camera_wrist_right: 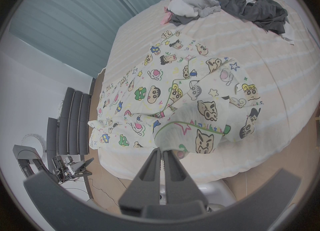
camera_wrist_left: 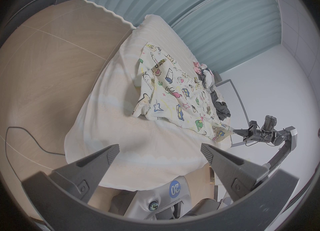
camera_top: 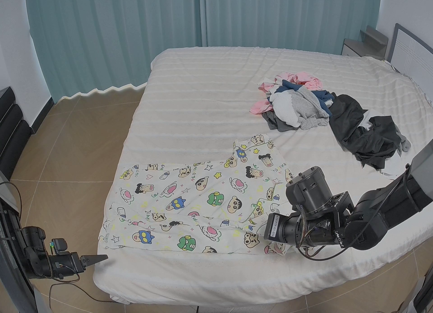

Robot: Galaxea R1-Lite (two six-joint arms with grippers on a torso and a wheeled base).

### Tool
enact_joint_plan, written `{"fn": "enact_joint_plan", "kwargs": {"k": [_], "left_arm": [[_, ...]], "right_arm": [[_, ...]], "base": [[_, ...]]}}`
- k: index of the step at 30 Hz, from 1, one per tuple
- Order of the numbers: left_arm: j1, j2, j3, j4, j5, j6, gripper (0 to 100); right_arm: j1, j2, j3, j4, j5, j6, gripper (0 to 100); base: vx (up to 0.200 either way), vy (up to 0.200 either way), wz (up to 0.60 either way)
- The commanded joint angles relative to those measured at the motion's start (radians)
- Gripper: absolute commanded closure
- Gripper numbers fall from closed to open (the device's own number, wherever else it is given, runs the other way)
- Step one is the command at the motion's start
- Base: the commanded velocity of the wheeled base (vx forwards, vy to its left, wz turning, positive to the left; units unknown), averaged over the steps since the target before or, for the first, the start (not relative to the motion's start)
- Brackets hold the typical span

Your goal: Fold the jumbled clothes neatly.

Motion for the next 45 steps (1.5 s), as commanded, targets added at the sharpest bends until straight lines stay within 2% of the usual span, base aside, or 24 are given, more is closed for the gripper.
{"fn": "enact_joint_plan", "kwargs": {"k": [1, 10, 11, 19, 27, 31, 37, 39, 40, 45], "left_arm": [[0.001, 0.002, 0.0, -0.001, 0.0, 0.0, 0], [0.001, 0.002, 0.0, -0.001, 0.0, 0.0, 0], [0.001, 0.002, 0.0, -0.001, -0.002, 0.0, 0], [0.001, 0.002, -0.001, -0.001, 0.0, 0.0, 0], [0.001, 0.003, 0.0, -0.001, 0.0, 0.0, 0], [0.001, 0.003, 0.0, -0.001, 0.0, 0.009, 0], [0.001, 0.008, 0.0, -0.001, 0.0, 0.014, 0], [0.001, 0.008, 0.0, -0.001, 0.0, 0.014, 0], [0.001, 0.008, 0.0, -0.001, 0.0, 0.014, 0], [0.001, 0.008, 0.0, -0.001, 0.0, 0.014, 0]], "right_arm": [[0.018, 0.044, -0.009, -0.008, -0.001, 0.003, 100], [0.064, 0.095, 0.009, -0.093, 0.001, 0.001, 100], [0.067, 0.096, 0.014, -0.094, 0.001, 0.0, 0], [0.058, 0.1, 0.034, -0.097, -0.009, -0.005, 0], [-0.003, -0.012, 0.103, -0.097, 0.002, -0.003, 0], [-0.031, -0.008, 0.149, -0.122, 0.004, -0.003, 0], [-0.074, 0.047, 0.264, -0.294, 0.008, -0.002, 0], [-0.074, 0.047, 0.264, -0.294, 0.008, -0.002, 0], [-0.085, 0.095, 0.315, -0.384, 0.007, -0.003, 0], [-0.103, 0.156, 0.367, -0.515, 0.007, -0.003, 0]], "base": [[0.0, 0.0, 0.0], [0.0, 0.0, 0.0], [0.0, 0.0, 0.0], [0.0, 0.0, 0.0], [0.0, 0.0, 0.0], [0.0, 0.0, 0.0], [0.0, 0.0, 0.0], [0.0, 0.0, 0.0], [0.0, 0.0, 0.0], [0.0, 0.0, 0.0]]}}
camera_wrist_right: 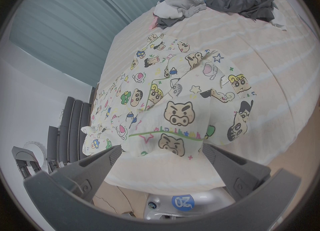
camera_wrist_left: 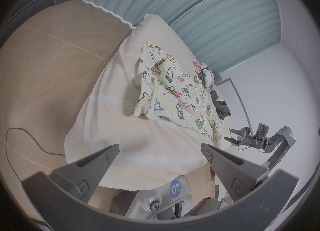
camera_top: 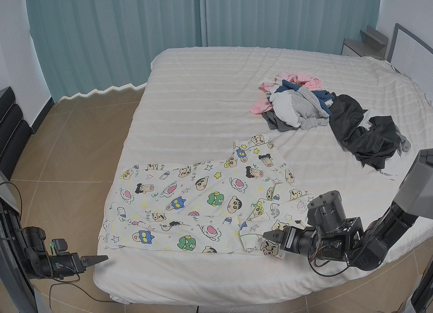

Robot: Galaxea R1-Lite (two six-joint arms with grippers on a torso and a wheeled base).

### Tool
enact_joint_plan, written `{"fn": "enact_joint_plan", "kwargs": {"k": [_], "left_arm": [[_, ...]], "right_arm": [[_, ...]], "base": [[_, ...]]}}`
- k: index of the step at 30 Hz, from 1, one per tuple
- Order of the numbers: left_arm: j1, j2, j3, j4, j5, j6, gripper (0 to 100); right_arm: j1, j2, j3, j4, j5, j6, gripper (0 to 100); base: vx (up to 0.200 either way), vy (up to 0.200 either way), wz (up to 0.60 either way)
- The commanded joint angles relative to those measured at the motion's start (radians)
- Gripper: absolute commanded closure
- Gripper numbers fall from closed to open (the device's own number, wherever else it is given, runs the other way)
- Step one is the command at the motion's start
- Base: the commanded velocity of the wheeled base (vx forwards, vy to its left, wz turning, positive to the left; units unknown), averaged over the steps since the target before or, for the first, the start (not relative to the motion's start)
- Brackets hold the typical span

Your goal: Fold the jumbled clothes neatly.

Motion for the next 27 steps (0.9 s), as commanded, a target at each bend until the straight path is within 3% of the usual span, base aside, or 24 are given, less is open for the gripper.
{"fn": "enact_joint_plan", "kwargs": {"k": [1, 16, 27], "left_arm": [[0.001, 0.002, 0.0, -0.001, 0.0, 0.0, 0], [0.001, 0.002, 0.0, -0.001, 0.0, 0.0, 0], [0.001, 0.002, 0.0, -0.001, 0.0, 0.0, 0]], "right_arm": [[-0.029, 0.107, 0.08, -0.118, -0.001, -0.002, 0], [-0.07, 0.215, 0.146, -0.432, -0.001, -0.058, 0], [-0.079, 0.23, 0.149, -0.469, 0.001, -0.056, 0]], "base": [[0.0, 0.0, 0.0], [0.0, 0.0, 0.0], [0.0, 0.0, 0.0]]}}
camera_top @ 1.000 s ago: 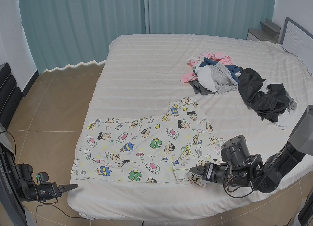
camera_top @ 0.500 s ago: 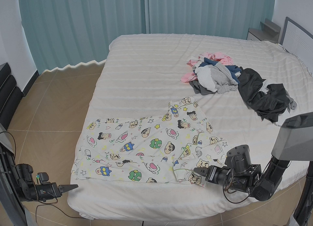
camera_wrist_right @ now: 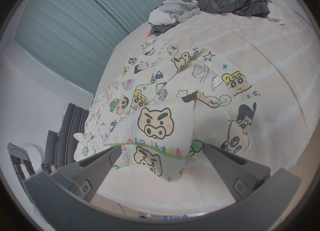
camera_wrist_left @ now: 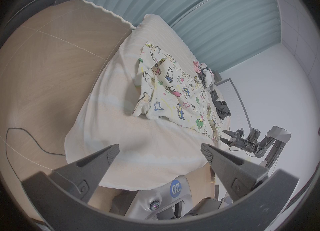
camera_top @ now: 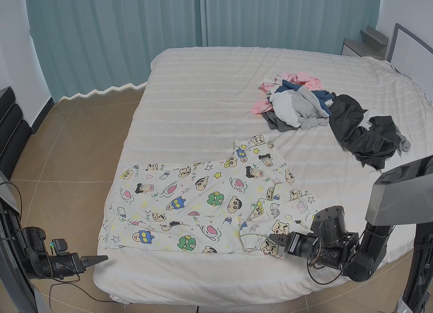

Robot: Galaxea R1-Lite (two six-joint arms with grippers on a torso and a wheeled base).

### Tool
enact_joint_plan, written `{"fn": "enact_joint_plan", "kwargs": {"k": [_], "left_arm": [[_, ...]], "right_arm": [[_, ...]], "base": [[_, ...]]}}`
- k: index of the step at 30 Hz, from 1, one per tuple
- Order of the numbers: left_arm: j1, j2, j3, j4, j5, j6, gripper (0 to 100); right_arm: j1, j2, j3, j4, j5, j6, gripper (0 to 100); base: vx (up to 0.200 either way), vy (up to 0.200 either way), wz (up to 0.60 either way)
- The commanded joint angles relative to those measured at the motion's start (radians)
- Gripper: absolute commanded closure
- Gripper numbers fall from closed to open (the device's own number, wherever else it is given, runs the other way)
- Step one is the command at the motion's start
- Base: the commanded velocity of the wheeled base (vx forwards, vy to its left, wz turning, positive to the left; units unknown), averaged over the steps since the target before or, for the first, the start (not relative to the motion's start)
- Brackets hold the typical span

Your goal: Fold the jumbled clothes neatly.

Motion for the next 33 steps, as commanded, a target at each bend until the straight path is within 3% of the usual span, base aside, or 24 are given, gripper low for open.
{"fn": "enact_joint_plan", "kwargs": {"k": [1, 2, 13, 27, 33], "left_arm": [[0.001, 0.001, 0.0, 0.0, 0.0, 0.0, 0], [0.001, 0.001, 0.0, 0.0, 0.0, 0.0, 0], [0.001, 0.001, 0.0, 0.0, 0.0, 0.0, 0], [0.001, 0.001, 0.0, 0.0, 0.0, 0.0, 0], [0.001, 0.001, 0.0, 0.0, 0.0, 0.0, 0]], "right_arm": [[-0.004, 0.013, -0.004, -0.002, -0.001, 0.001, 0], [-0.004, 0.013, -0.006, -0.002, -0.001, 0.002, 100], [-0.007, 0.061, 0.004, -0.111, 0.001, -0.013, 100], [-0.05, -0.004, 0.048, -0.114, 0.004, -0.036, 100], [-0.075, -0.059, 0.071, -0.106, 0.059, -0.049, 100]], "base": [[0.0, 0.0, 0.0], [0.0, 0.0, 0.0], [0.0, 0.0, 0.0], [0.0, 0.0, 0.0], [0.0, 0.0, 0.0]]}}
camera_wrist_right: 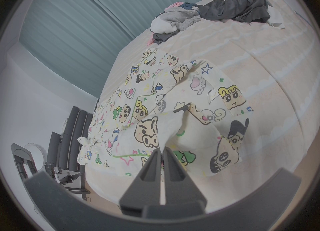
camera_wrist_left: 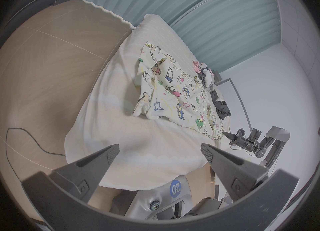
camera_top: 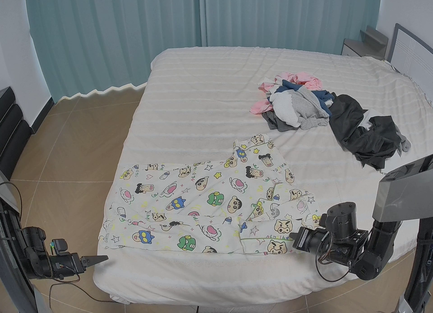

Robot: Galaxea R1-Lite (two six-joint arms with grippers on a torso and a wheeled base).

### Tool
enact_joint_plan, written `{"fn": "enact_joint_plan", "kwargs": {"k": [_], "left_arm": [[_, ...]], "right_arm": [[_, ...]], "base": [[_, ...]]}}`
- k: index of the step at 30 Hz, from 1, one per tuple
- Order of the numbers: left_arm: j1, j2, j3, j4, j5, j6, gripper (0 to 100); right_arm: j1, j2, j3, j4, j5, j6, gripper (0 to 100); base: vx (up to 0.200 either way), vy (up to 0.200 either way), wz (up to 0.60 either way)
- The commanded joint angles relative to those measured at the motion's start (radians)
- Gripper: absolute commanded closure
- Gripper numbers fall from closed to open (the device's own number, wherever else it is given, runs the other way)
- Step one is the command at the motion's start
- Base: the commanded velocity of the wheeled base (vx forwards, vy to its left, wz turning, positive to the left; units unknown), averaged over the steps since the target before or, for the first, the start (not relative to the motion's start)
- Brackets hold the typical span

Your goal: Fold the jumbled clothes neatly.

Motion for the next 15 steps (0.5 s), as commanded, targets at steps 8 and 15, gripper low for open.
{"fn": "enact_joint_plan", "kwargs": {"k": [8, 15], "left_arm": [[0.001, 0.001, 0.0, -0.001, 0.0, 0.0, 0], [0.001, 0.001, 0.0, -0.001, 0.0, 0.0, 0]], "right_arm": [[-0.039, -0.047, 0.023, 0.014, 0.028, -0.022, 100], [-0.059, -0.044, 0.052, 0.025, 0.052, -0.023, 100]], "base": [[0.0, 0.0, 0.0], [0.0, 0.0, 0.0]]}}
